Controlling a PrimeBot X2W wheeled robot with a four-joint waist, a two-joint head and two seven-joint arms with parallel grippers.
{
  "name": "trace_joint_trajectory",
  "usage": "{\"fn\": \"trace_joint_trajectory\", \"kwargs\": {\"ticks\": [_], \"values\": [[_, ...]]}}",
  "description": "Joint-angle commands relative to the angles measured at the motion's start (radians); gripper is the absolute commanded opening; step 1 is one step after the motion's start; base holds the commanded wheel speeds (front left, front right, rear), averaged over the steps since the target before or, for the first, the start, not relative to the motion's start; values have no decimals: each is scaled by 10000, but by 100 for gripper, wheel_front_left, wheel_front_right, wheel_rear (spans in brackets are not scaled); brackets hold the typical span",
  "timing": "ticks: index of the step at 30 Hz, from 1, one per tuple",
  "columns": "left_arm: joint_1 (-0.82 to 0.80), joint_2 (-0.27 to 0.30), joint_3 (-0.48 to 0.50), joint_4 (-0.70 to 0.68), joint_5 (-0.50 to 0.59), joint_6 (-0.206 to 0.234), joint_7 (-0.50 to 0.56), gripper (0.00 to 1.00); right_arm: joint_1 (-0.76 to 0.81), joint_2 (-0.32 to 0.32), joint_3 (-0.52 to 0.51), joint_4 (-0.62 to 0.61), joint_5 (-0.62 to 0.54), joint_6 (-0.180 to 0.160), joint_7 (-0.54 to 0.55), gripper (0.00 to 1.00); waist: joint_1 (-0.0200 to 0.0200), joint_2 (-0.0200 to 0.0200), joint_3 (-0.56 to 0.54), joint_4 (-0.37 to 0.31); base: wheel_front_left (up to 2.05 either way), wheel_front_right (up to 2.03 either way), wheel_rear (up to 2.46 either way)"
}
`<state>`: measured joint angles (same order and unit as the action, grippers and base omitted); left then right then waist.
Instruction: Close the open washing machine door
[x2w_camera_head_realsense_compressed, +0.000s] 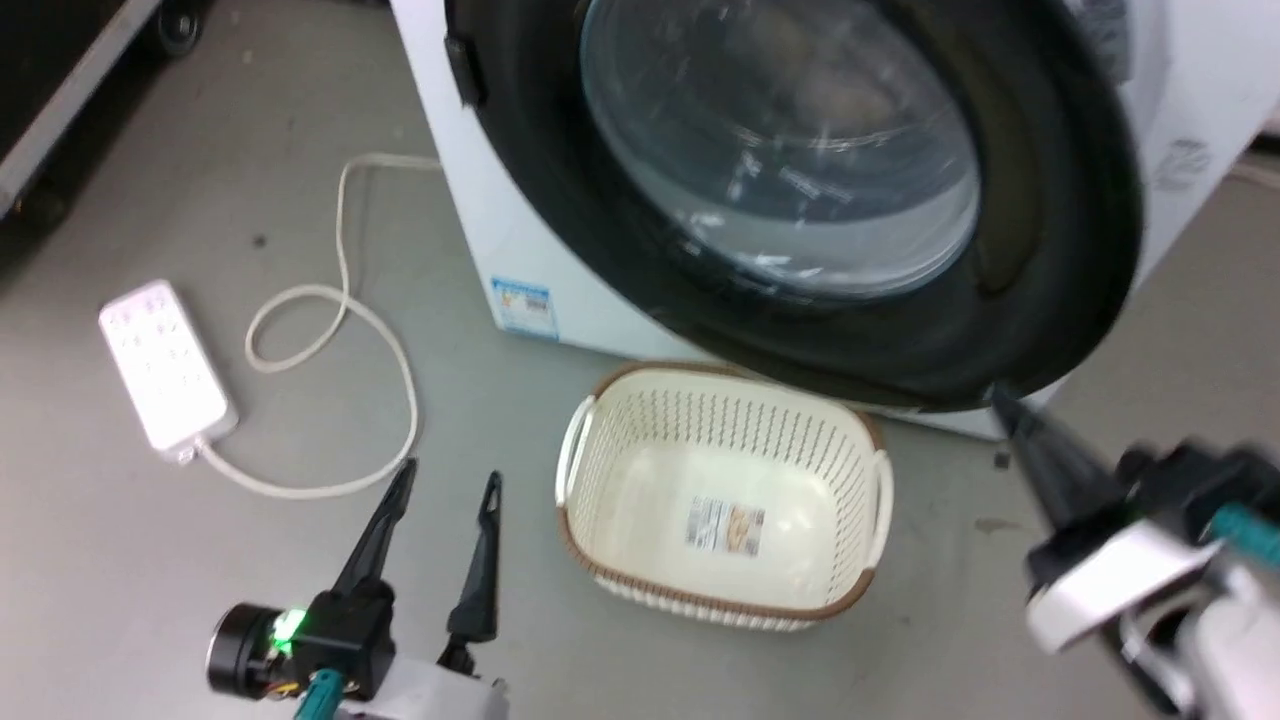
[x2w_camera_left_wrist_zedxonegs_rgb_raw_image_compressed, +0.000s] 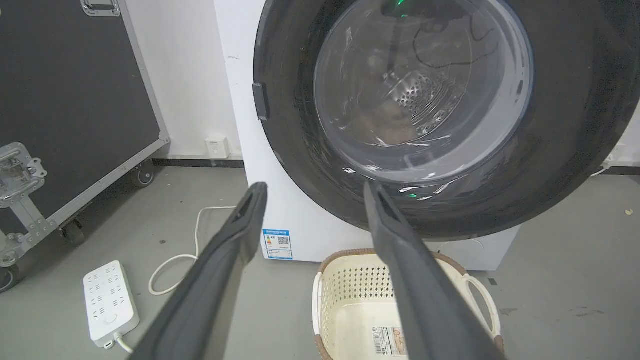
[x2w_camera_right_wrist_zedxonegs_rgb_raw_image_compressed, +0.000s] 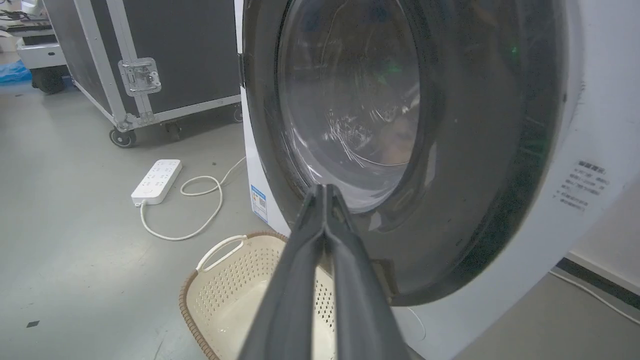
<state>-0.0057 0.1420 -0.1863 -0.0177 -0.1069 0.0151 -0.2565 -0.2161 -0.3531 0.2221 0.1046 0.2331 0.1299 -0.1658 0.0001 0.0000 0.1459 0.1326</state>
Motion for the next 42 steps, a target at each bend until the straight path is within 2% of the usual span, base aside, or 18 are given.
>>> {"fn": "trace_joint_trajectory", "kwargs": {"ticks": [1, 2, 3, 4, 5, 10, 18, 24, 30, 38, 39, 40, 42], "values": [[-223, -103, -41, -16, 99, -39, -53, 100, -548, -470, 127, 66, 250, 8, 188, 0, -1, 0, 626, 355, 0, 0, 0], [-308, -156, -58, -11, 136, -51, -53, 100, -843, -763, 213, 144, 358, 8, 297, 0, -1, 0, 782, 427, 0, 0, 0], [-308, -156, -58, -11, 136, -51, -53, 100, -843, -763, 213, 144, 358, 8, 297, 0, -1, 0, 782, 427, 0, 0, 0], [-476, -261, -100, -11, 200, -73, -53, 100, -1405, -1194, 303, 320, 731, 8, 468, 0, -1, 0, 1077, 576, 0, 0, 0], [-476, -261, -100, -11, 200, -73, -53, 100, -1405, -1194, 303, 320, 731, 8, 468, 0, -1, 0, 1077, 576, 0, 0, 0], [-827, -478, -175, -26, 291, -104, -53, 100, -2733, -2127, 510, 943, 1668, 8, 821, 0, -1, 0, 1660, 932, 0, 0, 0], [-1199, -686, -205, -29, 344, -142, -53, 100, -4606, -2936, 391, 2364, 2383, 8, 1264, 0, -1, 0, 2260, 1260, 0, 0, 0], [-1347, -774, -235, 35, 379, -156, -53, 100, -6000, -2861, -171, 3742, 2324, 8, 1602, 0, -1, 0, 2414, 1350, 0, 0, 0], [-1403, -827, -244, 76, 401, -144, -53, 100, -6980, -2525, -621, 5004, 2020, 8, 1558, 0, -1, 0, 2472, 1353, 0, 0, 0], [-1337, -848, -105, 228, 439, -249, -53, 100, -6713, -1860, -302, 5688, 2008, 8, 830, 0, -1, 0, 1807, 982, 0, 0, 0], [-1323, -849, -82, 244, 443, -269, -53, 100, -6558, -1802, -245, 5657, 2015, 8, 615, 42, -1, 0, 1654, 912, 0, 0, 0], [-1299, -850, -48, 269, 444, -281, -53, 100, -6361, -1714, -191, 5623, 2025, 8, 403, 100, -1, 0, 1466, 822, 0, 0, 0], [-1222, -837, 25, 340, 437, -327, -53, 100, -5897, -1541, -64, 5471, 2010, 8, -6, 100, -1, 0, 1087, 633, 0, 0, 0]]}}
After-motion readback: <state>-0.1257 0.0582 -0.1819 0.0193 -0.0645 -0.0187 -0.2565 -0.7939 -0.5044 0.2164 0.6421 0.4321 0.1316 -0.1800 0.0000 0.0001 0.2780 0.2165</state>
